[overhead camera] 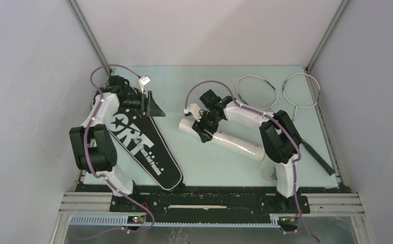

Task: Pack up the badminton gear
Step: Place the shuttle tube at the center of the board.

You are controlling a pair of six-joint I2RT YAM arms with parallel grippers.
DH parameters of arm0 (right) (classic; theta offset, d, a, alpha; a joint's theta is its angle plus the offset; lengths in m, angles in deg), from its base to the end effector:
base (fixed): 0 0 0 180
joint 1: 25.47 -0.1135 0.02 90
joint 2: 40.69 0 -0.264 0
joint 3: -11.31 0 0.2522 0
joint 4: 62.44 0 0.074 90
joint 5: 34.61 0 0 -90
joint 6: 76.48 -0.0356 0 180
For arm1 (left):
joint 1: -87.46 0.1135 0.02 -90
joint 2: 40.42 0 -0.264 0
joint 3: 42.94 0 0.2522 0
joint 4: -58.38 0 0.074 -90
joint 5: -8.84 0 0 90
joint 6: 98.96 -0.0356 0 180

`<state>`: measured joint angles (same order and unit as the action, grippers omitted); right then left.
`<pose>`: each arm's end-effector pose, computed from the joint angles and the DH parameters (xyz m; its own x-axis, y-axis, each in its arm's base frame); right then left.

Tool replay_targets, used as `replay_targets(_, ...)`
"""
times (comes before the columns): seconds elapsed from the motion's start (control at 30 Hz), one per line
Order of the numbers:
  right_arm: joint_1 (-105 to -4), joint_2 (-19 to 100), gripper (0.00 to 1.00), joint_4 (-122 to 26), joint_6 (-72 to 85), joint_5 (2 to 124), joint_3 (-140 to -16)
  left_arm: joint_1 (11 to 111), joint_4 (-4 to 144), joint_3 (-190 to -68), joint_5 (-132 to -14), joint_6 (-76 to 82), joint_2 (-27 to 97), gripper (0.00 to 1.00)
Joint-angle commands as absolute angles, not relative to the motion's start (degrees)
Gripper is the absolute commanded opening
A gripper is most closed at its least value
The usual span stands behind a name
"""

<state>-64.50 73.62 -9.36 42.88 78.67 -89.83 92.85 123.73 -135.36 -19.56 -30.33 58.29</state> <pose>0.3152 0.2737 0.1990 -0.2755 -0.8031 -0.5284 -0.9605 0.2520 0.1178 0.3407 0.0007 0.2605 -0.7957 0.0990 -0.5975 0.5596 0.4977 -0.6627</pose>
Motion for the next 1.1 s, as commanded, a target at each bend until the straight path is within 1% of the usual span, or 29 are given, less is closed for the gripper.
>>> replay_targets(0.0,-66.1,75.8,0.59,-10.6,47.0,72.1,-92.9,93.5,121.1,-131.0,-23.3,-32.6,50.2,0.74)
replay_targets(0.07,-66.9,76.6,0.62,-10.3,47.6,69.3,-92.8,93.5,116.6,-128.3,-25.6,-30.3,47.2,0.75)
replay_targets(0.2,-67.3,78.2,0.68,-9.4,47.7,67.8,-93.3,93.5,109.2,-123.8,-28.5,-26.0,41.7,0.77)
replay_targets(0.27,-67.6,78.1,0.77,-9.2,47.7,67.3,-93.1,93.4,107.4,-122.7,-29.3,-24.9,40.0,0.78)
replay_targets(0.37,-68.2,76.7,0.98,-8.2,48.0,66.5,-93.1,93.5,106.9,-122.4,-31.2,-25.3,38.2,0.8)
replay_targets(0.4,-68.3,75.9,0.99,-8.0,47.9,66.3,-92.9,93.4,106.7,-122.2,-32.1,-25.5,37.8,0.81)
replay_targets(0.57,-68.2,68.9,1.0,-7.9,47.6,67.3,-89.6,93.4,105.7,-121.2,-33.9,-26.6,34.9,0.88)
replay_targets(0.67,-67.6,62.1,1.0,-8.9,48.1,68.8,-84.5,93.5,103.6,-119.8,-35.2,-26.3,33.0,0.92)
replay_targets(0.73,-67.3,57.2,1.0,-9.4,48.9,69.3,-80.0,93.2,101.1,-118.8,-35.6,-26.2,31.7,0.98)
replay_targets(0.77,-66.9,54.6,1.0,-9.3,49.2,69.4,-78.3,92.8,100.1,-118.3,-36.0,-26.4,31.1,1.0)
replay_targets(0.93,-62.7,42.3,1.0,-6.8,48.8,70.3,-69.6,89.3,96.1,-116.3,-39.1,-28.0,28.2,1.0)
replay_targets(1.07,-56.6,32.8,0.95,-3.7,48.2,70.5,-61.7,84.6,94.1,-115.4,-42.1,-29.2,27.1,1.0)
